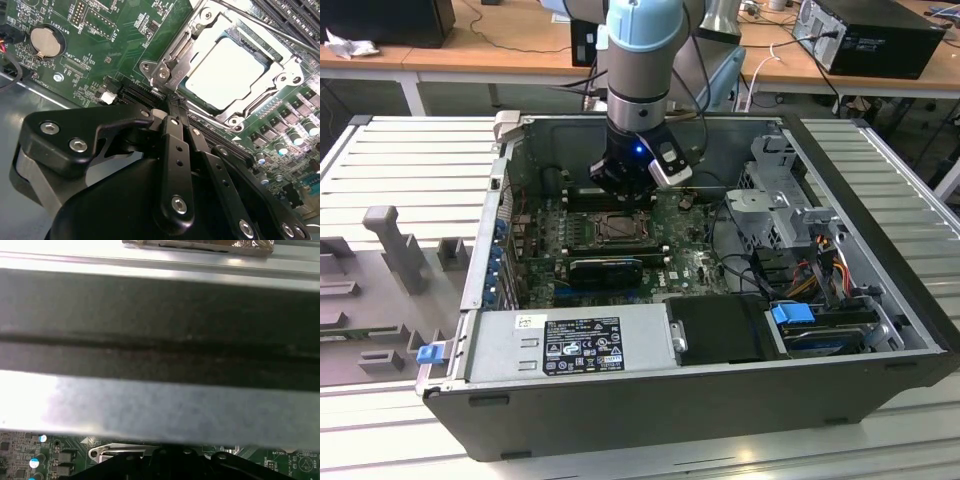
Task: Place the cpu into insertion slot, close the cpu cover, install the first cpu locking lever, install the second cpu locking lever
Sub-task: 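Install the first cpu locking lever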
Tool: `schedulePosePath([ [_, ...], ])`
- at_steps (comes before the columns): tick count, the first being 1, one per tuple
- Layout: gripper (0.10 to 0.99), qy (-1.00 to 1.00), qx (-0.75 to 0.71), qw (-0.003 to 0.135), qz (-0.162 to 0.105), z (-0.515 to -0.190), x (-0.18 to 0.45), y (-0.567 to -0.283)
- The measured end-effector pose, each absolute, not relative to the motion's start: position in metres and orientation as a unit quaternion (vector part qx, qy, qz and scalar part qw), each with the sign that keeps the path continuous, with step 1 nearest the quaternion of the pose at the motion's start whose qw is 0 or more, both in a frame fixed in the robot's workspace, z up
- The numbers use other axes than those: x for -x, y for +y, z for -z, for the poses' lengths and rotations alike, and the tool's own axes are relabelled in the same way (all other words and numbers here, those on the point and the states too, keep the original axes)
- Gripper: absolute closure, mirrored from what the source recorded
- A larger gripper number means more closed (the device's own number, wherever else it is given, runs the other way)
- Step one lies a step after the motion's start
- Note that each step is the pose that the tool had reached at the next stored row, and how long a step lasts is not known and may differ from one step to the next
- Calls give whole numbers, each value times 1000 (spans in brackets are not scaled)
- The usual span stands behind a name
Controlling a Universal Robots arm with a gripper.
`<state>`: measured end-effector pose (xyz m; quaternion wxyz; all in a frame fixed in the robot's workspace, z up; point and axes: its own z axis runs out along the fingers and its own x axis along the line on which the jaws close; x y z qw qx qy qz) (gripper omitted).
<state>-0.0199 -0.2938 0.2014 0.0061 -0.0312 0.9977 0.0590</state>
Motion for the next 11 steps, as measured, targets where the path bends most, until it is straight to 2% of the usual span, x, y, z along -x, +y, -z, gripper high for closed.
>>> schedulePosePath([
  [11,980,998,32,6,-54,-203,20,-294],
])
